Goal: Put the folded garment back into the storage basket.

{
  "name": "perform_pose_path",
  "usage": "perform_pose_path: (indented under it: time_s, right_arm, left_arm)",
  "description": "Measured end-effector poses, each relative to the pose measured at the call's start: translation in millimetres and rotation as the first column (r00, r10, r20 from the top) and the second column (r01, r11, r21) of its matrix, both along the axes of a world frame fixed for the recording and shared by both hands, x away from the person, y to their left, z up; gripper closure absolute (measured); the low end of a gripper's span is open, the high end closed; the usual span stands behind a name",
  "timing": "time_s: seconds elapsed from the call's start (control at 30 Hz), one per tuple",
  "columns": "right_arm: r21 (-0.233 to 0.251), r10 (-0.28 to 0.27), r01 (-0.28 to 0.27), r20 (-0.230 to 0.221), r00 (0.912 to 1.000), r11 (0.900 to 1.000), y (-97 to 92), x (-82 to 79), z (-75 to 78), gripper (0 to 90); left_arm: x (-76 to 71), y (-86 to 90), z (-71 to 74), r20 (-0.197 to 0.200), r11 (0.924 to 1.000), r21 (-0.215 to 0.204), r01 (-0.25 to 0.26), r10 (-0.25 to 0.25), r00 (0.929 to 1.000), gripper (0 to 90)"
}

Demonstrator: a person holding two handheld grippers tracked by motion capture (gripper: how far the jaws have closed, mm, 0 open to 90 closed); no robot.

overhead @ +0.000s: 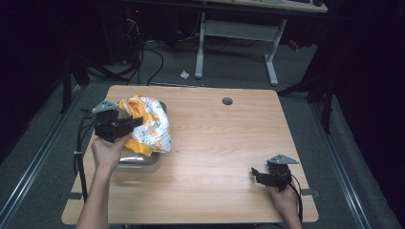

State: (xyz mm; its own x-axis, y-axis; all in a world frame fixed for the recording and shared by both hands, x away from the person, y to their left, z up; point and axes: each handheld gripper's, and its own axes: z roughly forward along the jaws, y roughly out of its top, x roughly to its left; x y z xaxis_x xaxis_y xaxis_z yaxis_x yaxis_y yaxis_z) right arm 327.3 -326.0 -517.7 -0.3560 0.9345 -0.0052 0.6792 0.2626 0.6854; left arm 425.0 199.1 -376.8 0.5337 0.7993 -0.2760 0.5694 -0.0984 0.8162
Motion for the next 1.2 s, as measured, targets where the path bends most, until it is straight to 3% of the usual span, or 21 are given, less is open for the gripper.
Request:
perform_pose_path:
  time_s: [0.87,0.97,1.2]
  right_arm:
    - [0.000,0.000,0.000,0.000,1.0000,1.0000,0.0,0.0,0.0,24.4]
    - [0.000,0.000,0.000,0.000,1.0000,1.0000,0.0,0.1,0.0,24.4]
    - [0.000,-0.001,0.001,0.000,1.0000,1.0000,0.1,0.1,0.0,24.4]
  left_arm:
    - [16.2,11.6,-28.5,-0.051,0.9995,0.027,-0.013,0.015,0.9986,75.4]
    - [17.9,11.2,-31.6,-0.057,0.9976,0.067,-0.020,0.024,0.9981,75.4]
    - [21.3,12.3,-37.3,-0.072,0.9945,0.100,-0.031,0.039,0.9967,75.4]
